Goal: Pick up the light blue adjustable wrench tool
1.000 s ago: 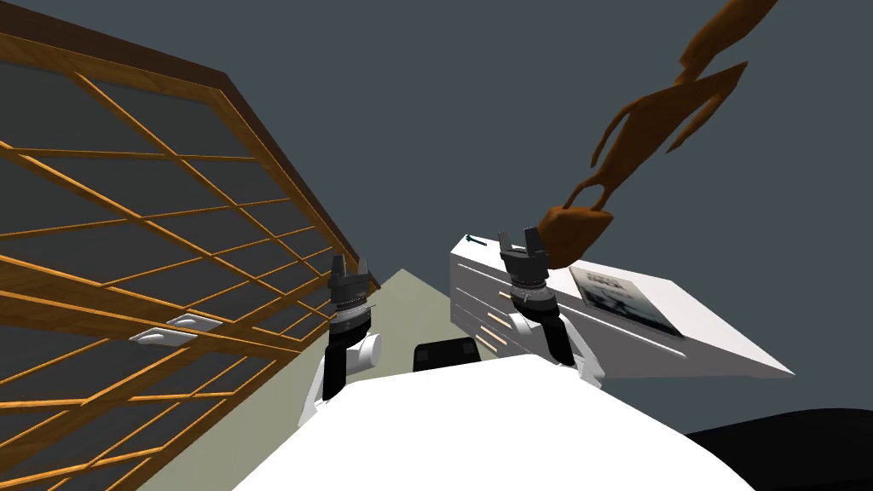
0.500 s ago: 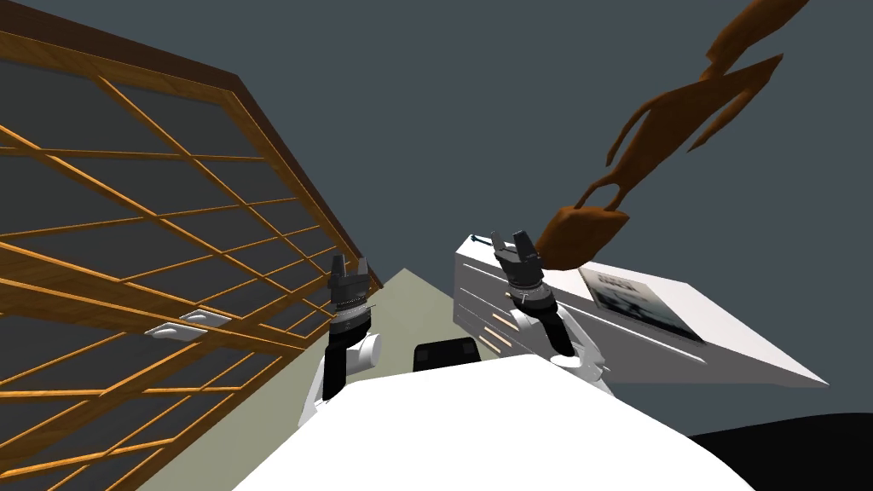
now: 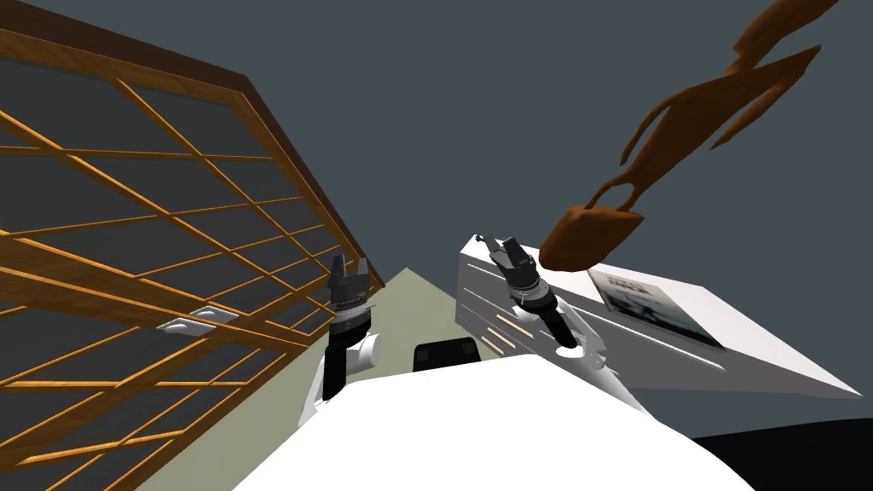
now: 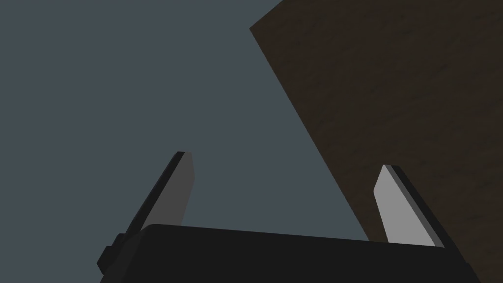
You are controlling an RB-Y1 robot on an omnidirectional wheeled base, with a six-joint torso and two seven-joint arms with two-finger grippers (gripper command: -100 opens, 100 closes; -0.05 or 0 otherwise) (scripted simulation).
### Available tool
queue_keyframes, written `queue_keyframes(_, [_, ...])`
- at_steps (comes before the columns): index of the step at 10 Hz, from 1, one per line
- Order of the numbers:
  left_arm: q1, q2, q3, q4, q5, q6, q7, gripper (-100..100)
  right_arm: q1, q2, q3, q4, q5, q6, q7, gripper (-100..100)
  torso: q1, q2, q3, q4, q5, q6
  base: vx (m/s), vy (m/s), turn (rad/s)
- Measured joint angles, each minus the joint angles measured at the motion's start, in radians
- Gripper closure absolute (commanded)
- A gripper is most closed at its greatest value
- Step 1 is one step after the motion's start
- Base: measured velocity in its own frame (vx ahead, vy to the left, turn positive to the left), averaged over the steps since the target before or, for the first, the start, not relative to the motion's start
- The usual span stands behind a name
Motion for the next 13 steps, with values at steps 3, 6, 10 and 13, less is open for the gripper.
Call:
queue_keyframes(3, [0.000,0.000,0.000,0.000,0.000,0.000,0.000,0,-0.031,-0.078,0.006,0.024,0.021,-0.033,-0.004,-100,0.000,0.000,0.000,0.000,0.000,0.000,0.008,0.040,0.033])
queue_keyframes(6, [0.000,0.000,0.000,0.000,0.000,0.000,0.000,0,-0.059,-0.169,0.005,0.049,0.041,-0.073,-0.013,-100,0.000,0.000,0.000,0.000,0.000,0.000,0.006,0.033,0.028])
queue_keyframes(10, [0.000,0.000,0.000,0.000,0.000,0.000,0.000,0,-0.098,-0.293,0.005,0.094,0.067,-0.123,-0.022,-100,0.001,-0.001,0.000,0.000,0.000,0.000,0.014,0.041,0.037])
queue_keyframes(13, [0.000,0.000,0.000,0.000,0.000,0.000,0.000,0,-0.127,-0.388,0.003,0.135,0.081,-0.158,-0.032,-100,0.000,-0.001,-0.001,0.000,0.000,0.000,0.018,0.027,0.028])
